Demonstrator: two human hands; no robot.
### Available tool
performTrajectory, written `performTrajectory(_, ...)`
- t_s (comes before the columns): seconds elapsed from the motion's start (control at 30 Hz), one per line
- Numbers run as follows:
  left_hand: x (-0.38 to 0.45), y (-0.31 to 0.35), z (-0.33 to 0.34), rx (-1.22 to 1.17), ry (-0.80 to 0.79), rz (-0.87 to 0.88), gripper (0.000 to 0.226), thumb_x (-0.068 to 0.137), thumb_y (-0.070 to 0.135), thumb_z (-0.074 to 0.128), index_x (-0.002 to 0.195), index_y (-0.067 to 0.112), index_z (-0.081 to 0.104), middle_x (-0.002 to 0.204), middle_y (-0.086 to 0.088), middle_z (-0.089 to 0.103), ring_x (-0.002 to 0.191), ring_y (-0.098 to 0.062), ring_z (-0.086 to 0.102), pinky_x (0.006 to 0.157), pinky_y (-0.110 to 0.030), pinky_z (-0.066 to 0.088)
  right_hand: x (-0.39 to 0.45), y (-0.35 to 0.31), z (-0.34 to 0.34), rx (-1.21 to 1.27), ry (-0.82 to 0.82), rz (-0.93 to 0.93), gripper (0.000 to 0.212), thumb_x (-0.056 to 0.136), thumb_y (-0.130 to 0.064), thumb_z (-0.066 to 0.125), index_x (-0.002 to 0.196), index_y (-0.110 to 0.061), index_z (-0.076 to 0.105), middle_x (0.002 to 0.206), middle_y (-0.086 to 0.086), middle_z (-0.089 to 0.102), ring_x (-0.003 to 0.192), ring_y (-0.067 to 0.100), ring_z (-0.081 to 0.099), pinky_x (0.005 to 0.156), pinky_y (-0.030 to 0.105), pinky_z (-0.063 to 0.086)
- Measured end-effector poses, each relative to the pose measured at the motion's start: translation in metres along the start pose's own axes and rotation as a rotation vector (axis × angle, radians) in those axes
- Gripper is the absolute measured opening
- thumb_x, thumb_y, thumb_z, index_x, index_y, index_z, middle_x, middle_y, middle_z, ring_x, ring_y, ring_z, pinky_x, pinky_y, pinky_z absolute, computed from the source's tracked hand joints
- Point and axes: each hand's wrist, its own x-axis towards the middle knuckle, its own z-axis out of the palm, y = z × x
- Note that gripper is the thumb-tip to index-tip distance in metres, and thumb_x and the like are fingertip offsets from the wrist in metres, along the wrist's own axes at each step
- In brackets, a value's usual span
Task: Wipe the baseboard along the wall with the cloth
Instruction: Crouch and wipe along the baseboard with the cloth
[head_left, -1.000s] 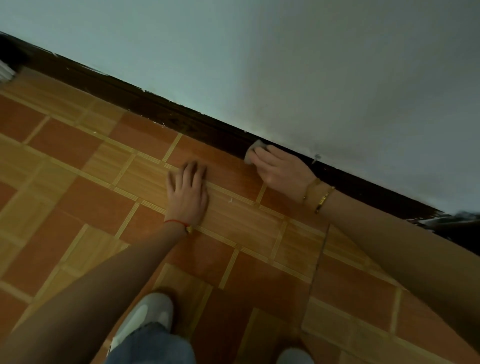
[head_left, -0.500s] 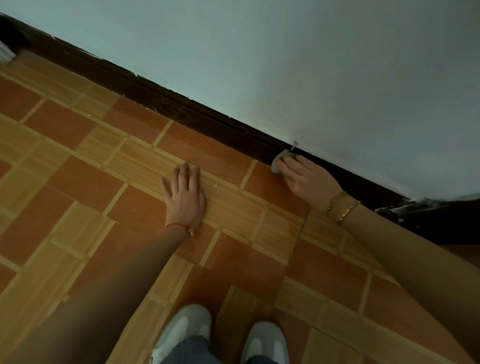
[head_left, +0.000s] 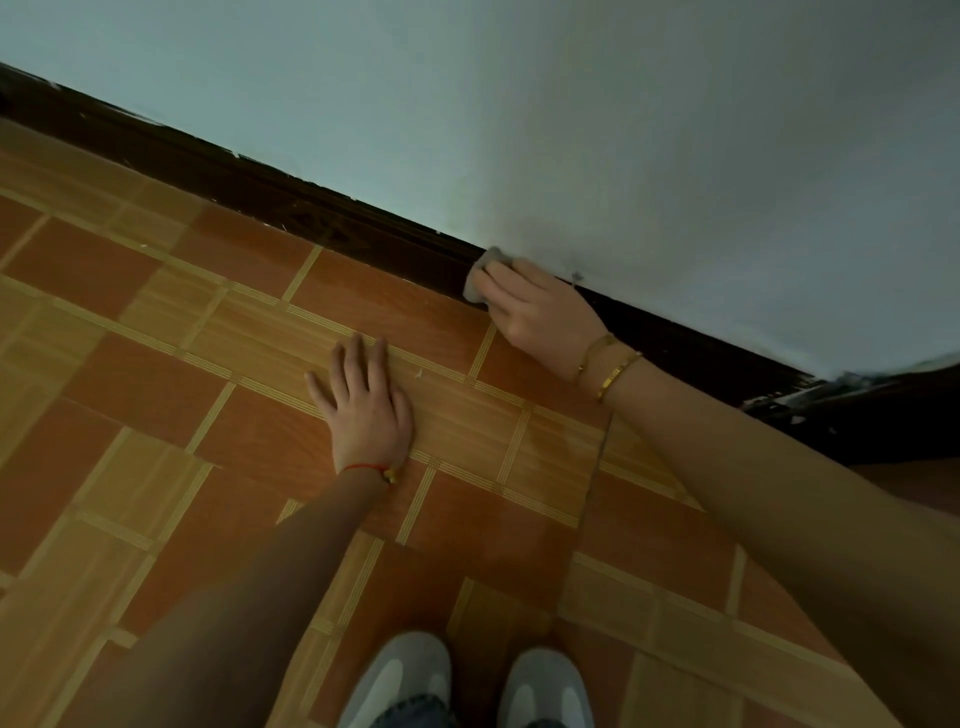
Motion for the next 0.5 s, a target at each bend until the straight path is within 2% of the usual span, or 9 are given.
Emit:
performTrajectory(0.1, 0.000, 0.000, 0.000, -0.005, 0.011, 0.008, 0.061, 0.098, 0.036, 0.025, 0.156, 0.017, 0.026, 0.162, -0.013, 0.026, 0.152, -0.034, 0.015, 0.121, -0.065, 0.001, -0.035, 0.007, 0.001, -0.022, -0.040, -0.015, 0.027, 0.095, 0.004, 0.045, 0.104, 0.000, 0.070, 0.126, 0.013, 0.058, 0.117, 0.027, 0.053, 0.104, 0.037, 0.043)
performTrajectory(0.23, 0.000, -0.001, 0.002, -0.015, 0.012, 0.004, 0.061, 0.098, 0.035, 0.027, 0.156, 0.017, 0.027, 0.162, -0.013, 0.026, 0.152, -0.033, 0.014, 0.121, -0.065, 0.000, -0.101, 0.015, -0.005, -0.075, -0.134, -0.029, 0.024, 0.086, 0.000, 0.062, 0.109, -0.002, 0.070, 0.130, 0.014, 0.057, 0.123, 0.027, 0.048, 0.109, 0.039, 0.034)
performTrajectory(0.33, 0.000, -0.001, 0.002, -0.013, 0.017, 0.005, 0.061, 0.097, 0.035, 0.028, 0.155, 0.017, 0.028, 0.162, -0.013, 0.026, 0.152, -0.033, 0.013, 0.120, -0.065, 0.001, -0.115, 0.019, -0.010, -0.098, -0.190, -0.038, 0.025, 0.089, -0.001, 0.053, 0.107, -0.001, 0.071, 0.128, 0.016, 0.059, 0.120, 0.028, 0.050, 0.108, 0.038, 0.029)
performTrajectory(0.43, 0.000, -0.002, 0.003, -0.010, 0.018, 0.004, 0.060, 0.097, 0.034, 0.030, 0.155, 0.016, 0.028, 0.162, -0.013, 0.027, 0.152, -0.034, 0.015, 0.120, -0.066, 0.002, -0.102, 0.019, -0.009, -0.145, -0.196, -0.076, 0.024, 0.087, -0.002, 0.058, 0.108, -0.003, 0.071, 0.127, 0.015, 0.059, 0.119, 0.027, 0.053, 0.107, 0.038, 0.034)
performTrajectory(0.5, 0.000, -0.002, 0.003, -0.010, 0.024, 0.003, 0.060, 0.097, 0.034, 0.030, 0.155, 0.017, 0.029, 0.162, -0.013, 0.027, 0.152, -0.034, 0.016, 0.120, -0.066, 0.002, -0.084, 0.018, -0.005, -0.158, -0.166, -0.076, 0.024, 0.091, 0.000, 0.052, 0.108, -0.003, 0.070, 0.128, 0.014, 0.058, 0.120, 0.028, 0.050, 0.107, 0.037, 0.037)
